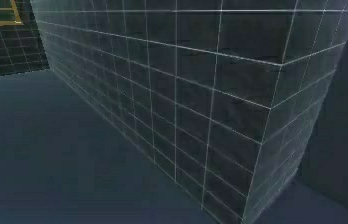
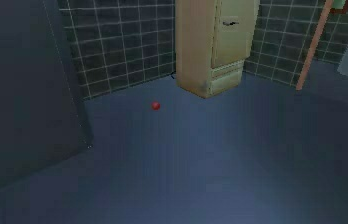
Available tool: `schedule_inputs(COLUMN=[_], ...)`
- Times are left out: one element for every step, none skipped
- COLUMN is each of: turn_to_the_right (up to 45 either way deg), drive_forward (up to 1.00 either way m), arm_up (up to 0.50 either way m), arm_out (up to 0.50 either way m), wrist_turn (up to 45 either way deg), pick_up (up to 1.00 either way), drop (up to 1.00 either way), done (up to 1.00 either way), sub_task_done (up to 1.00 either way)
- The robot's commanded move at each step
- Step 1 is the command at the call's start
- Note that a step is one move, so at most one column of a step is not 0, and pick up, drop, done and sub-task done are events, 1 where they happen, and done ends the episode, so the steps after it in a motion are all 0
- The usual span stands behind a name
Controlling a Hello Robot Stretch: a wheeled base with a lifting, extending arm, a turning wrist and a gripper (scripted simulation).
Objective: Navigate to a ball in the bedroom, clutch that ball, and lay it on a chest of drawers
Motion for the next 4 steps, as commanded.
schedule_inputs(turn_to_the_right=[0.0, -39.0, 0.0, -12.0], drive_forward=[0.45, 0.00, 0.60, 0.00], arm_up=[0.00, 0.00, 0.00, 0.00], arm_out=[0.00, 0.00, 0.00, 0.00], wrist_turn=[0.0, 0.0, 0.0, 0.0], pick_up=[0.00, 0.00, 0.00, 0.00], drop=[0.00, 0.00, 0.00, 0.00], done=[0.00, 0.00, 0.00, 0.00], sub_task_done=[0.00, 0.00, 0.00, 0.00])
